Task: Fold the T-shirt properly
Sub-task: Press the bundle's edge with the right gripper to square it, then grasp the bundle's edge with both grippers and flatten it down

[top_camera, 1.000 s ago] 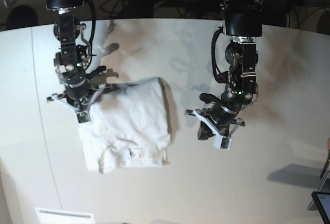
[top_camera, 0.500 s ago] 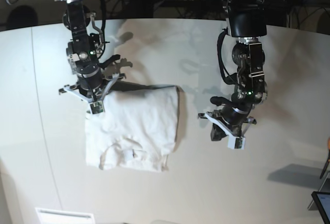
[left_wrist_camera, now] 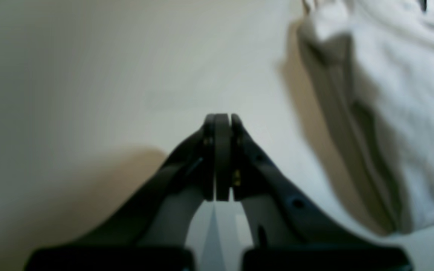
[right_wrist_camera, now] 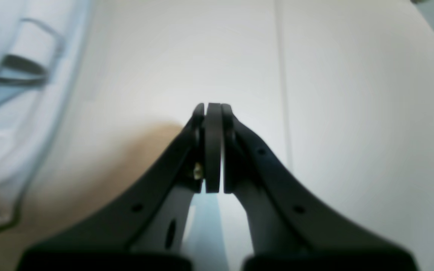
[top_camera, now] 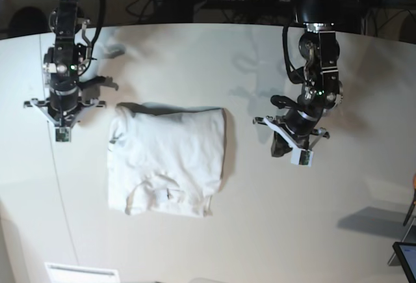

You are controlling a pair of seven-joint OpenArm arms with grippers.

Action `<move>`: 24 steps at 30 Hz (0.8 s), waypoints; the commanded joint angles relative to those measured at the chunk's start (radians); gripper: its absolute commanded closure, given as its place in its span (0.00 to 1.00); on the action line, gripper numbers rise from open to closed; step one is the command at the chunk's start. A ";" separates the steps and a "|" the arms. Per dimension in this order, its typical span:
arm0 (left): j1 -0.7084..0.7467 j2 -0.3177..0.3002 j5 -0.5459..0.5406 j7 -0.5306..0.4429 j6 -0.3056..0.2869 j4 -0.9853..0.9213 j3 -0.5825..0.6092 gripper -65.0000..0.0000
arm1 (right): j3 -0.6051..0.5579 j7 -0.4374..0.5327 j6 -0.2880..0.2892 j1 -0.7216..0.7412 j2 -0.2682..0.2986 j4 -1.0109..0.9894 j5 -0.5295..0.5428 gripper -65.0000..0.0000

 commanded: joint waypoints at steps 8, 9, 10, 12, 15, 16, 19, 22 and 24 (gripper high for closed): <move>0.145 -0.016 -0.018 -0.211 -0.073 0.219 0.003 1.00 | -0.154 0.200 0.101 -0.160 -0.005 0.250 -0.001 1.00; 0.145 0.001 -0.019 -0.226 -0.076 0.242 0.021 1.00 | -0.191 0.190 0.101 -0.160 -0.005 0.262 -0.001 1.00; 0.142 0.015 -0.019 -0.234 -0.076 0.257 0.044 1.00 | -0.218 0.174 0.101 -0.157 -0.005 0.268 -0.001 1.00; 0.113 0.027 -0.018 -0.252 -0.076 0.269 0.126 1.00 | -0.278 0.123 0.101 -0.122 -0.007 0.273 -0.001 1.00; 0.048 0.060 -0.013 -0.277 -0.076 0.239 0.242 1.00 | -0.347 0.063 0.098 -0.086 -0.010 0.271 -0.001 1.00; 0.033 0.073 -0.013 -0.283 -0.076 0.220 0.264 1.00 | -0.362 0.055 0.097 -0.074 -0.013 0.270 -0.001 1.00; -0.034 0.126 -0.012 -0.288 -0.071 0.124 0.305 1.00 | -0.385 0.051 0.054 -0.054 -0.028 0.267 -0.001 1.00; -0.088 0.155 -0.010 -0.289 -0.071 -0.019 0.305 1.00 | -0.387 0.028 0.047 -0.007 -0.036 0.230 0.001 1.00; -0.107 0.158 -0.010 -0.291 -0.071 -0.091 0.307 1.00 | -0.384 0.023 0.046 0.016 -0.036 0.190 0.004 1.00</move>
